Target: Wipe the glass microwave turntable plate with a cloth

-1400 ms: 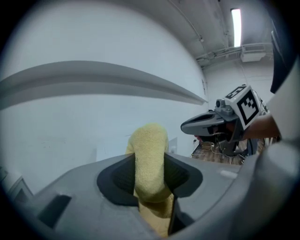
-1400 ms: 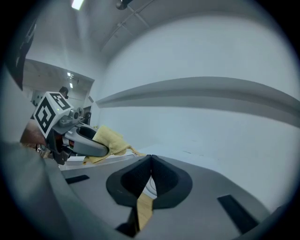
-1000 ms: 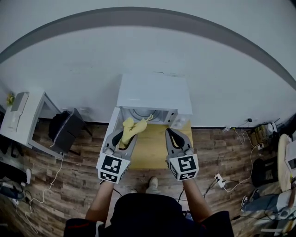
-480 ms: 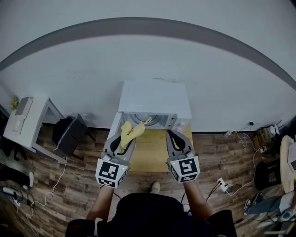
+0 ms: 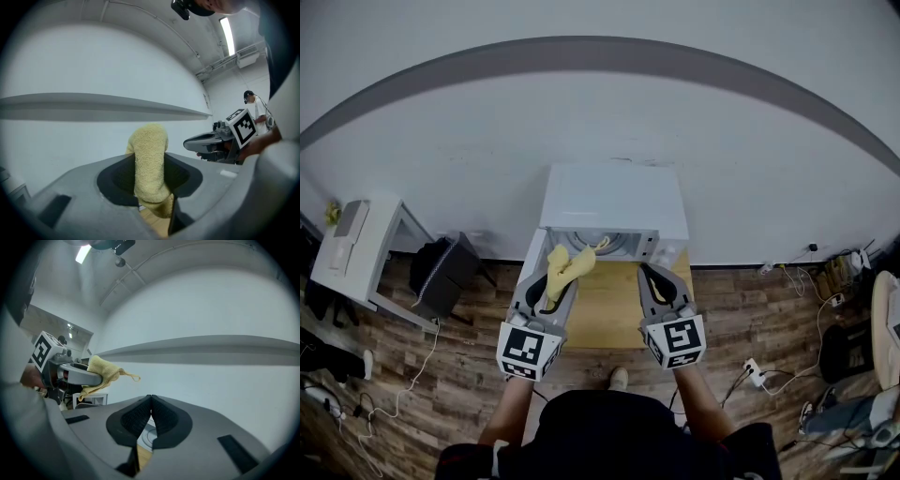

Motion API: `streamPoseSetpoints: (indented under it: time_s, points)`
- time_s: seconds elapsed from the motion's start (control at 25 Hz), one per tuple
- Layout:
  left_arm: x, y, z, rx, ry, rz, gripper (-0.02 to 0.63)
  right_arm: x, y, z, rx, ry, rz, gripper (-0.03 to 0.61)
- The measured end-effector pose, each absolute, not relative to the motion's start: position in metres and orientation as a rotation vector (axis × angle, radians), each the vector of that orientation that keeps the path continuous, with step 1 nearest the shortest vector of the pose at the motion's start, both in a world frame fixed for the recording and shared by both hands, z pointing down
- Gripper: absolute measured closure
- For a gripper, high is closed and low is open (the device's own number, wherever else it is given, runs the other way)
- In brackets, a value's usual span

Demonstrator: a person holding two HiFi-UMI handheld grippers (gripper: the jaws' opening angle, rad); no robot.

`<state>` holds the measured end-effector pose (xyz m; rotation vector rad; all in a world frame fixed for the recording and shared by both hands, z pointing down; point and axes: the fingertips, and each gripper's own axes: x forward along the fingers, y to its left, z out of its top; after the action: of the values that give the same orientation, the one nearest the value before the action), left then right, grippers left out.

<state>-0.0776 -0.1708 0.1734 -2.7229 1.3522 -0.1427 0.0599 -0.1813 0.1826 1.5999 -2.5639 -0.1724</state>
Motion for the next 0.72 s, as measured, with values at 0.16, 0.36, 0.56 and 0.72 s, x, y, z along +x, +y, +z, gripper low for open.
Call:
streamPoseSetpoints:
  time_s: [0.16,0.36,0.56,0.72]
  points:
    - [-0.0779,-0.1709,0.1734,-2.725,1.357,-0.135,0.474,0.0585,-0.1807,0.1828,1.588,-2.570,-0.174,0.568]
    - [-0.0757,-0.1749,0.1687,-2.713,1.369,-0.112,0.474,0.0572,-0.1834,0.1863,1.585,-2.563,-0.163,0.568]
    - [-0.0725,-0.1735,0.1732,-2.723,1.364,-0.128,0.474,0.0574,-0.1821,0.1871,1.583,-2.556,-0.171,0.568]
    - [-0.0731,-0.1731,0.1760,-2.728,1.374,-0.129,0.474,0.0608,-0.1832,0.1867,1.592,-2.550,-0.169,0.568]
